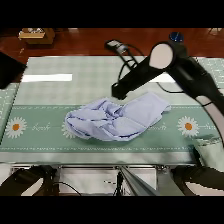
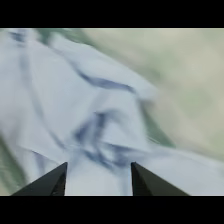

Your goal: Fold the shirts.

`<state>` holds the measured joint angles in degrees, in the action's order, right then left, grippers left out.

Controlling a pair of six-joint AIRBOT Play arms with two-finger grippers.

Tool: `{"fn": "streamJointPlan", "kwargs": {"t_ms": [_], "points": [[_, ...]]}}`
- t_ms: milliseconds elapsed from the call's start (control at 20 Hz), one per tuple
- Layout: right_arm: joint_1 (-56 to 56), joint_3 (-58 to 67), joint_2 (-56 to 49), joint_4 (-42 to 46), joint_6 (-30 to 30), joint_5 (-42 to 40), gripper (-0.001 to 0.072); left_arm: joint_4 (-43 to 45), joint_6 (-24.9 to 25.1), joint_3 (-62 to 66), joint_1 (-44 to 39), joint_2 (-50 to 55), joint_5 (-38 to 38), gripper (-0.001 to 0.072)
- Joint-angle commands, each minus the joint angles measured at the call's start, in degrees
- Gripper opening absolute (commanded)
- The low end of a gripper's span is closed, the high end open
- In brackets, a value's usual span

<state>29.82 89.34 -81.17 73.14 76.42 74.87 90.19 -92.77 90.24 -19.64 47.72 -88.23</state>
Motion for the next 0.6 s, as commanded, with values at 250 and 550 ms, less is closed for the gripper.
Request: {"fn": "streamJointPlan", "kwargs": {"t_ms": [250,550], "points": [[-38.0,-6.4,7.6,4.2,1.7,7.3,0.0492,-2.6,-0.8,-38.7,2.4,-3.6,9.9,0.0713],[-59.6,-17.8,8.7,-14.7,-3.7,3.0,0.0493,-21.9,8.8,-54.1,20.9,-6.2,19.3,0.0706]]}}
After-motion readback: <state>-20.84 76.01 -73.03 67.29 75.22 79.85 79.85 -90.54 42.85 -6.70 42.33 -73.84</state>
